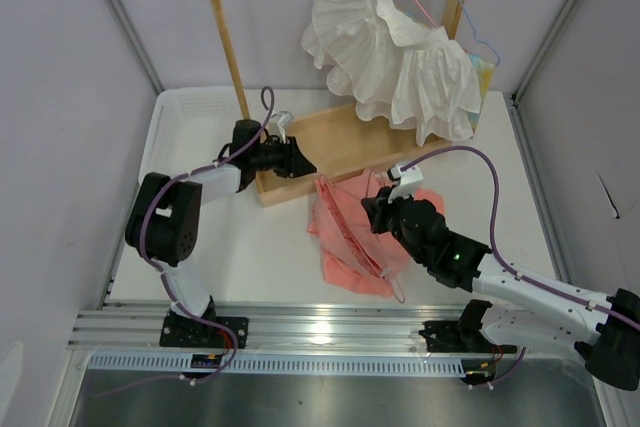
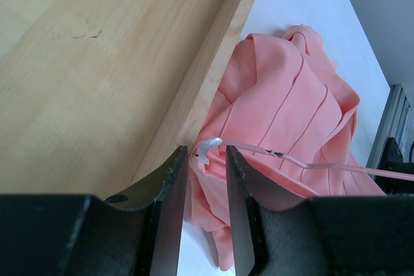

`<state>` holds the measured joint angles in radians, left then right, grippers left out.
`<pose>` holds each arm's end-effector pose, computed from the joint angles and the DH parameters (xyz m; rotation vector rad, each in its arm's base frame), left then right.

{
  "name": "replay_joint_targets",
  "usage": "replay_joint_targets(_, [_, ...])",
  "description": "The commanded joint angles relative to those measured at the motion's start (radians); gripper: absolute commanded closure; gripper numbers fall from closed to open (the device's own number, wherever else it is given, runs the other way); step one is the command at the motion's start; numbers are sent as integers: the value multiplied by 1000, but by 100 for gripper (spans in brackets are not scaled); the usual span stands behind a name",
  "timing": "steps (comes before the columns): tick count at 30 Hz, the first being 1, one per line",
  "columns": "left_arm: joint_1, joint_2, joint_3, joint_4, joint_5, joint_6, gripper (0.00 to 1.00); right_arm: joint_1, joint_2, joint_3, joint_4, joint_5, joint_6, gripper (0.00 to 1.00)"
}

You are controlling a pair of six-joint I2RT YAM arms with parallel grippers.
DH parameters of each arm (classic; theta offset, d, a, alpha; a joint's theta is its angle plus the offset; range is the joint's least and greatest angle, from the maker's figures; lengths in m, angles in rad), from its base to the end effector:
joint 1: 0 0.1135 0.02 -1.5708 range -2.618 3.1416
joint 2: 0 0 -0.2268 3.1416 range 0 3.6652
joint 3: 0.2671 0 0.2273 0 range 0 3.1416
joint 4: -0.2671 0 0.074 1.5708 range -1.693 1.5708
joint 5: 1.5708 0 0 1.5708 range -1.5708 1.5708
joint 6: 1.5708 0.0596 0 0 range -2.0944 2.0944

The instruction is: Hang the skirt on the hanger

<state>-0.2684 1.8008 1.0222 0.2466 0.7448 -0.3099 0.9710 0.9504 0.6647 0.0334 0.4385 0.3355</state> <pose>0.3474 -0.1375 0.1633 0.4236 2.1007 -1.1240 0.1560 0.1833 0.2619 -0.2677 1.8110 0.5304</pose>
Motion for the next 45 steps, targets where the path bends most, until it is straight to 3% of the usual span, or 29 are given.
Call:
replay_joint_targets(1, [-9, 6, 47, 8, 19, 38, 65, -5, -4, 49, 22, 28, -13, 100])
replay_joint_targets(21, [-25, 31, 68, -4, -5, 42, 67, -5, -10, 47, 19, 32, -16, 100])
replay_joint_targets(34, [-32, 45, 93, -29, 4, 45, 76, -6, 1, 49, 39, 31, -32, 100])
replay_joint_targets(40, [-32, 42, 99, -44, 8, 57, 72, -6, -1, 53, 37, 29, -36, 100])
replay_joint_targets(45, [-32, 45, 92, -46, 2, 57, 79, -9, -4, 52, 40, 28, -38, 100])
